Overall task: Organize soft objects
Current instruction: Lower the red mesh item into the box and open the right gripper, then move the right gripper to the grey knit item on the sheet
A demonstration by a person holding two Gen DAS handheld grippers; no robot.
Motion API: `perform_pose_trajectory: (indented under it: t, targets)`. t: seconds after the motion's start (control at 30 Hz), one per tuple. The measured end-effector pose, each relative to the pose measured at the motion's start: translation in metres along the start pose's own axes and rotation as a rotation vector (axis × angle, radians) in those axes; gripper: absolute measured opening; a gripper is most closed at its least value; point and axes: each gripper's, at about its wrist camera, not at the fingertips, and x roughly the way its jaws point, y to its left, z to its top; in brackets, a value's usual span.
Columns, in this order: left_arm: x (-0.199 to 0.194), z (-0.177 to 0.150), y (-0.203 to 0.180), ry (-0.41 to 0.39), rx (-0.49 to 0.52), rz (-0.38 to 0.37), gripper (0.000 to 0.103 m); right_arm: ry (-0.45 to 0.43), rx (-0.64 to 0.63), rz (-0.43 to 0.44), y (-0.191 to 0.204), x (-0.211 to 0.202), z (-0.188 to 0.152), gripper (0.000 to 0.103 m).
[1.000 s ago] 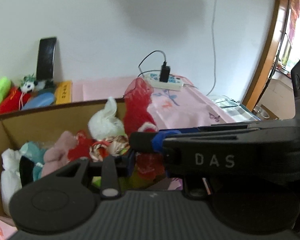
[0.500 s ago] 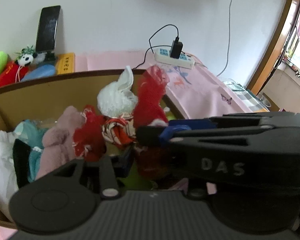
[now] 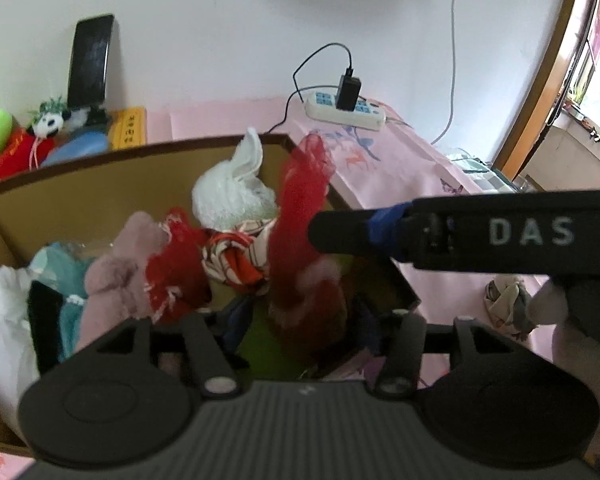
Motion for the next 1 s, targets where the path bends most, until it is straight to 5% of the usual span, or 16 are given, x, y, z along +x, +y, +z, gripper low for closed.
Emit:
perform_pose_trajectory:
  t: [1.0]
  targets:
    - [-0.040,-0.010,-0.047,-0.015,0.000,0.190,0.057,-0.017,0.052,0.066,-0.028,-0.049,-0.024,0.022]
